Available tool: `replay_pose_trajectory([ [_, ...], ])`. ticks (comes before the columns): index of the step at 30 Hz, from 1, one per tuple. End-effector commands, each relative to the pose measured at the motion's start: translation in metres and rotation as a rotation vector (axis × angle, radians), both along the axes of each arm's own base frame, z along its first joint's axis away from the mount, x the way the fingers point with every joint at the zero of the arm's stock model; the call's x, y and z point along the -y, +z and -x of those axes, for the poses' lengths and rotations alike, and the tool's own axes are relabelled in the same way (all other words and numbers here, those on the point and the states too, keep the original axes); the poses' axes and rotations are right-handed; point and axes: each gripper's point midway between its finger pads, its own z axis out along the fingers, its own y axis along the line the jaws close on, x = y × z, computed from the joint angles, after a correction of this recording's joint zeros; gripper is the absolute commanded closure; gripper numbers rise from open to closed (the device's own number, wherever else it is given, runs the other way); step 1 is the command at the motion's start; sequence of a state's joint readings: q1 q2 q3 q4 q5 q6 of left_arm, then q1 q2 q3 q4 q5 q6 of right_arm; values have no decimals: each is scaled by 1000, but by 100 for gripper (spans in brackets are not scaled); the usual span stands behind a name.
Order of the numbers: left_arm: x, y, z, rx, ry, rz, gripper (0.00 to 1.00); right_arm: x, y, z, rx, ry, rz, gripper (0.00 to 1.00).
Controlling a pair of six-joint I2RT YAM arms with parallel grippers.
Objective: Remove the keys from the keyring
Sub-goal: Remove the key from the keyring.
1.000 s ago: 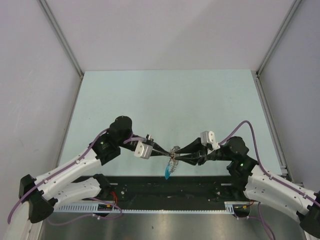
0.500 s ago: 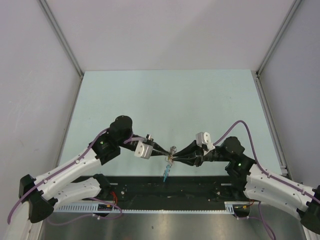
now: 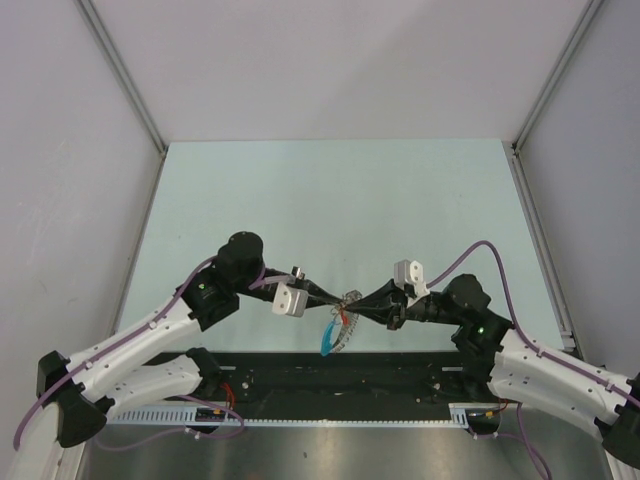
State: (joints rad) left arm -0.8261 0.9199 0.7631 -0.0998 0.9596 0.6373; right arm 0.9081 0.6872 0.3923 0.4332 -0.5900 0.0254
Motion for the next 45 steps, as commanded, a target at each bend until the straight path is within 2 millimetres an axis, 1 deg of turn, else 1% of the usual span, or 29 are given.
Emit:
replay_pose_trajectory([
  [1,-2,14,-17,115,79,31,99,3,14,-6,10,-52,-31,100],
  [4,-4,12,-27,135,138,16,100,4,15,-11,-13,-83,-20,100],
  [6,-5,9,-31,142,163,7,100,3,16,-12,-26,-81,-13,100],
  [7,-6,8,-37,147,193,2,99,1,18,-12,-33,-77,-12,100],
  [8,-5,10,-41,155,213,12,100,0,18,-12,-41,-76,-11,100],
  [13,-5,5,-48,159,262,-1,100,-6,21,-13,-78,-63,-10,100],
  [18,-6,1,-52,156,287,-15,99,-10,22,-18,-85,-76,-14,100],
  [20,-6,1,-53,148,297,-13,100,-12,20,-19,-99,-77,-7,100],
  [24,-6,4,-55,146,320,-4,100,-18,22,-23,-124,-88,-19,100],
  [30,-5,-2,-61,126,357,-23,100,-25,21,-28,-123,-113,5,100],
  [31,-4,-3,-61,117,360,-25,100,-25,24,-28,-117,-116,1,100],
  [36,-1,2,-61,97,374,-2,100,-28,17,-36,-115,-159,42,100],
  [39,-1,3,-61,83,377,3,100,-32,9,-41,-131,-180,79,100],
  [41,-1,-2,-58,60,372,-4,100,-36,6,-40,-142,-175,108,100],
  [42,1,5,-59,71,372,27,99,-36,6,-42,-147,-186,117,100],
  [43,1,6,-57,71,369,35,99,-35,6,-42,-148,-187,124,100],
  [44,0,2,-56,68,367,32,100,-34,7,-40,-153,-184,138,98],
  [45,0,3,-55,72,366,40,100,-34,8,-38,-152,-173,141,89],
])
